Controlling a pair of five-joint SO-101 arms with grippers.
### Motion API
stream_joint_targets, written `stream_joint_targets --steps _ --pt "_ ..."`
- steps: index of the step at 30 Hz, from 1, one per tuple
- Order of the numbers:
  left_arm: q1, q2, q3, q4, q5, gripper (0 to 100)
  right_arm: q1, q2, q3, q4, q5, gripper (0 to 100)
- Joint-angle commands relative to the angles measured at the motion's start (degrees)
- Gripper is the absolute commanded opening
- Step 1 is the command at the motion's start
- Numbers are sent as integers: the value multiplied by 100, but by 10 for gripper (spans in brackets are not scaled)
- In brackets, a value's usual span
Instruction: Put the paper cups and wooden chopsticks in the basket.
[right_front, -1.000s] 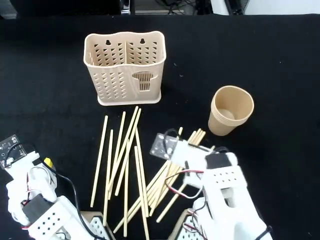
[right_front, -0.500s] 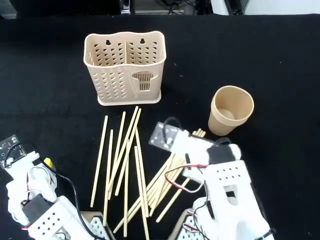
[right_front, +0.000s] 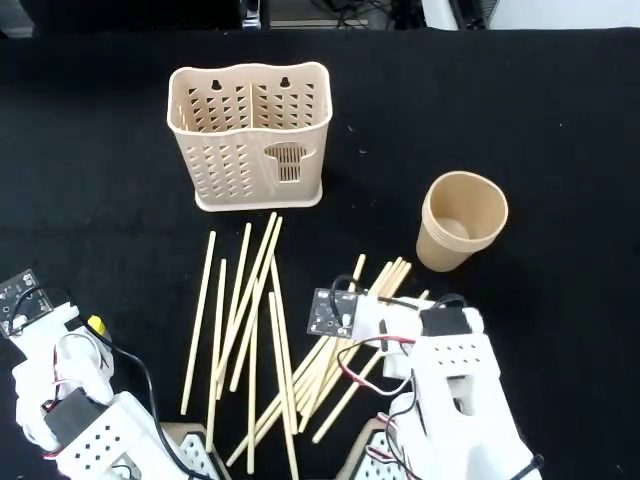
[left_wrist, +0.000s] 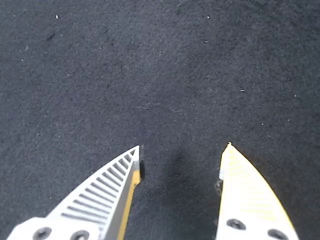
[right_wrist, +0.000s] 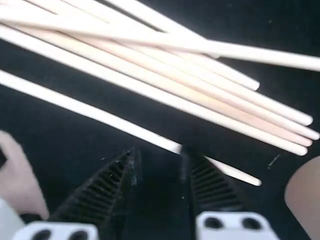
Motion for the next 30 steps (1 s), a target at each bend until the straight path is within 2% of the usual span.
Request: stream_joint_targets --steps 1,9,13,21,30 --pt "-40 -9 92 18 -44 267 105 -13 40 -185 62 266" --pt "-40 -9 92 18 -44 267 70 -13 -4 -264 53 201" --pt "-40 -9 92 18 -44 267 18 -13 119 -879 -255 201" --pt "-40 -9 92 18 -44 267 -1037 -13 136 -1240 -1327 201" --pt "-40 -9 92 18 -44 267 -1556 -4 -57 -1477 -1785 201"
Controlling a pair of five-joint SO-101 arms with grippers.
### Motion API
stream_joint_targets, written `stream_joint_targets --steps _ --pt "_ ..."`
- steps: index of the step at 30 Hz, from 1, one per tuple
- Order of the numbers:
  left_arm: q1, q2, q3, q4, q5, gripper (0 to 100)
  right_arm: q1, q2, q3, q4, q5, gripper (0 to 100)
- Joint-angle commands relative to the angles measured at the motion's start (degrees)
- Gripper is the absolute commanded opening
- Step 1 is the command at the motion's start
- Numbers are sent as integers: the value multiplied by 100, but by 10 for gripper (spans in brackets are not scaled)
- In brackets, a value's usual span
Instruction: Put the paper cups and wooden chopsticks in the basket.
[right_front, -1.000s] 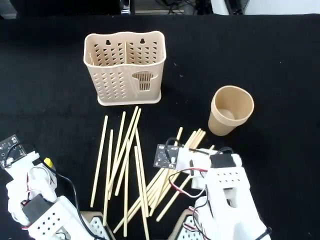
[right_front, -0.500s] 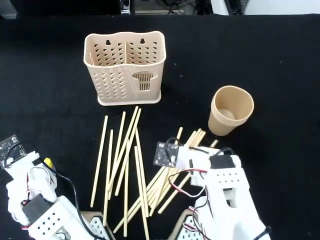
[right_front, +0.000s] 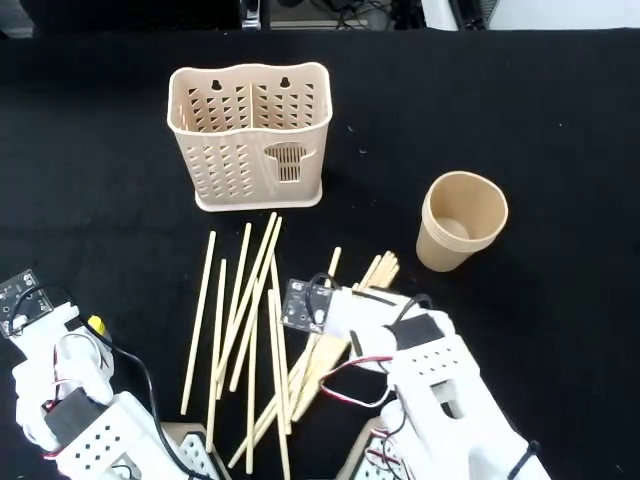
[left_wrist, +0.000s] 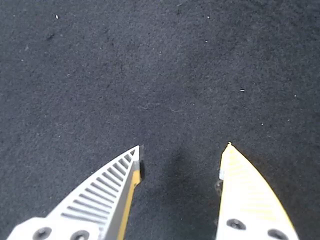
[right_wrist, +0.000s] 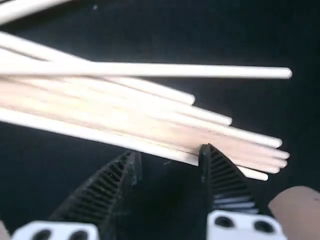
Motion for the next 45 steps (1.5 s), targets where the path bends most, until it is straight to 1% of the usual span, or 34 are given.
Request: stream_joint_targets --steps 1,5,12,17,20,22,24,25,26,29,31,33,34,38,41,45 --pt "-40 -9 92 18 -44 267 -273 -4 -312 -273 -281 201" --pt "-40 -9 92 18 -44 267 -563 -4 -435 -308 -563 201" --pt "-40 -9 92 18 -44 267 -554 171 -884 -229 -1011 201" --pt "-40 -9 92 18 -44 267 -264 840 -1393 791 -1231 201" --pt "-40 -9 92 18 -44 267 97 1209 -1666 1389 -1196 193" --pt "-40 -9 92 18 -44 267 387 1385 -1833 1697 -1143 139" --pt "-40 -9 92 18 -44 267 651 1481 -2000 1873 -914 32" --pt "-40 -9 92 18 -44 267 782 1499 -2070 1916 -826 6" --pt "-40 -9 92 18 -44 267 941 1499 -2088 1934 -756 28" --pt "-40 -9 92 18 -44 267 1160 1534 -2062 1934 -510 15" --pt "-40 -9 92 18 -44 267 1125 1534 -1930 1881 -440 12" --pt "-40 -9 92 18 -44 267 844 1534 -1771 1626 -484 12" --pt "-40 -9 92 18 -44 267 686 1543 -1666 1433 -607 12" --pt "-40 -9 92 18 -44 267 35 2026 -1525 738 -1486 12" --pt "-40 -9 92 18 -44 267 -281 2782 -1833 536 -1820 12" --pt "-40 -9 92 18 -44 267 -308 3618 -2545 527 -2057 12"
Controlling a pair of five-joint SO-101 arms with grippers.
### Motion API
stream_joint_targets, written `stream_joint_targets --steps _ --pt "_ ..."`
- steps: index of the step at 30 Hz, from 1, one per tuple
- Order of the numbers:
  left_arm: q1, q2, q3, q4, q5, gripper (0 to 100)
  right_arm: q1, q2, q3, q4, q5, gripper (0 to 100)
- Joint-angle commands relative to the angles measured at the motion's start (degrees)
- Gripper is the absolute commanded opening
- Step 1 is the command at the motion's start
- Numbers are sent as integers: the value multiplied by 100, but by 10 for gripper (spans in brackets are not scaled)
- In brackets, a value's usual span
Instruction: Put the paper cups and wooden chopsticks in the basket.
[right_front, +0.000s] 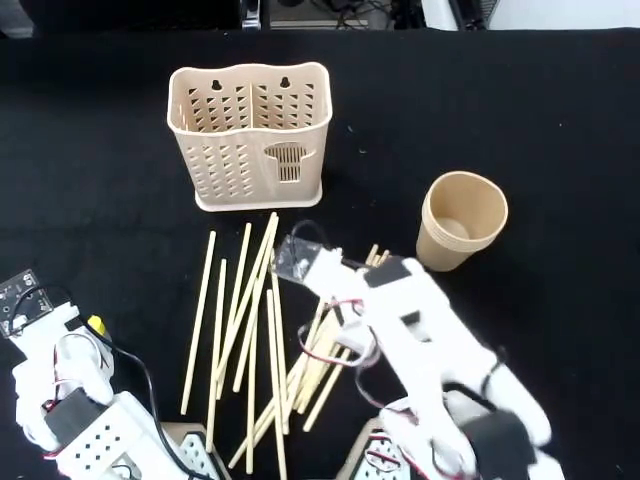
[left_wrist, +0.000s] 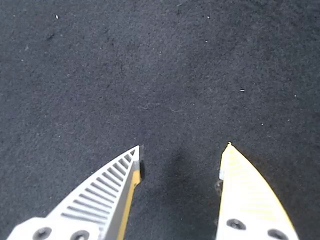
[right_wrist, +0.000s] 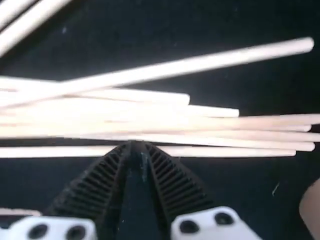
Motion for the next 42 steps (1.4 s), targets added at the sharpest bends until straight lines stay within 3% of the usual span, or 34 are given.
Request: stream_joint_targets --steps 1,16,24,29,35,38,42 --pt "-40 -9 92 18 -44 267 -114 637 -593 -114 -229 12" --pt "-40 -9 92 18 -44 267 -844 611 -1314 -738 -1248 12" --pt "-40 -26 92 0 -53 267 -809 -1042 -971 -123 -1301 12" --pt "312 0 -286 97 -941 266 -123 -2334 -804 545 -1301 25" --pt "927 62 -1851 1046 -1064 266 1363 -3081 -778 1055 -1301 119" --pt "1156 571 -2448 976 -1090 266 1582 -3169 -541 1178 -1301 104" --pt "1437 2251 -3187 765 -1073 266 1556 -3248 -4 1134 -1301 87"
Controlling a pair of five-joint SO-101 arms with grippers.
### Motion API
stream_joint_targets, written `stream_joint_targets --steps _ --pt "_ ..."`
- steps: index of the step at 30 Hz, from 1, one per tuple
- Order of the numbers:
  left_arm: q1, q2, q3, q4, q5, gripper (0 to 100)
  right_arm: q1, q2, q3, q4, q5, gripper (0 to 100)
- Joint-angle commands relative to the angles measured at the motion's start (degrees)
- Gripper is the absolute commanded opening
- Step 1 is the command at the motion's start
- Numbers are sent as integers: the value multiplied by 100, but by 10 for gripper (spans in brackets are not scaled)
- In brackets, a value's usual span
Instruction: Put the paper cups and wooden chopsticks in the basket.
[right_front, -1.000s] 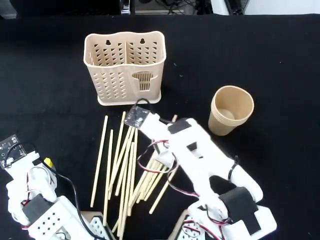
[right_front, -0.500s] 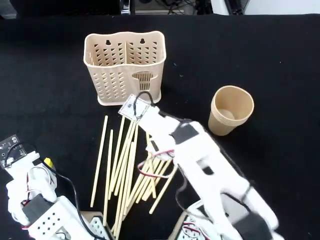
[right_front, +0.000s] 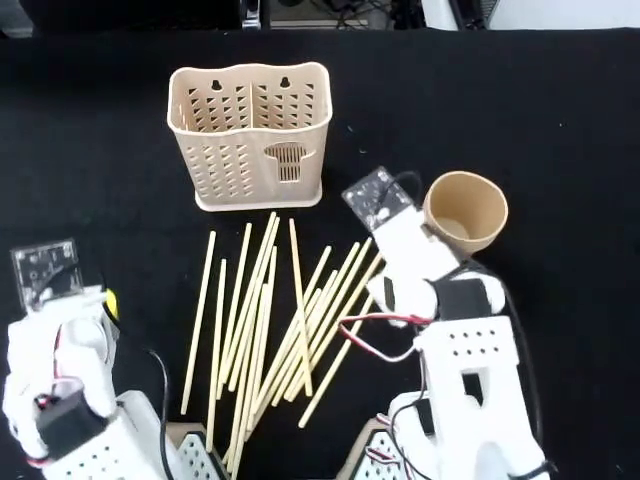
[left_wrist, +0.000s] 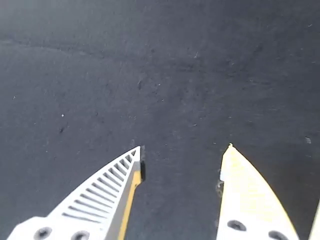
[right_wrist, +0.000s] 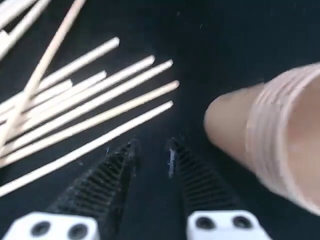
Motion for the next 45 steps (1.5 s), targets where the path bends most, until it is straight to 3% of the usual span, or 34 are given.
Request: stream_joint_targets --steps 1,5,9,14,18,21,23,30,41,45 --pt "347 1705 -936 -105 -35 266 9 -207 268 18 -53 78" --pt "1033 3789 -2000 484 -35 266 -308 -743 681 9 -185 52" --pt "2141 5108 -2862 1257 -53 266 -343 -1393 1174 -308 -396 54" --pt "3143 5934 -3055 1108 0 271 -352 -2018 2053 -967 -870 54" --pt "3257 6066 -2826 281 651 273 -352 -2387 2475 -1169 -967 53" --pt "3380 6092 -2466 -273 914 329 -352 -2607 2642 -1169 -967 51" --pt "3459 6101 -2176 -571 993 354 -352 -2747 2721 -1160 -967 51" --pt "3600 6136 -1455 -1732 985 305 -352 -2993 2835 -1143 -967 51" --pt "3662 8659 -2545 -1574 853 300 -352 -3002 2835 -1125 -967 50" --pt "3662 8879 -2633 -1609 862 298 -352 -3002 2835 -1125 -967 50"
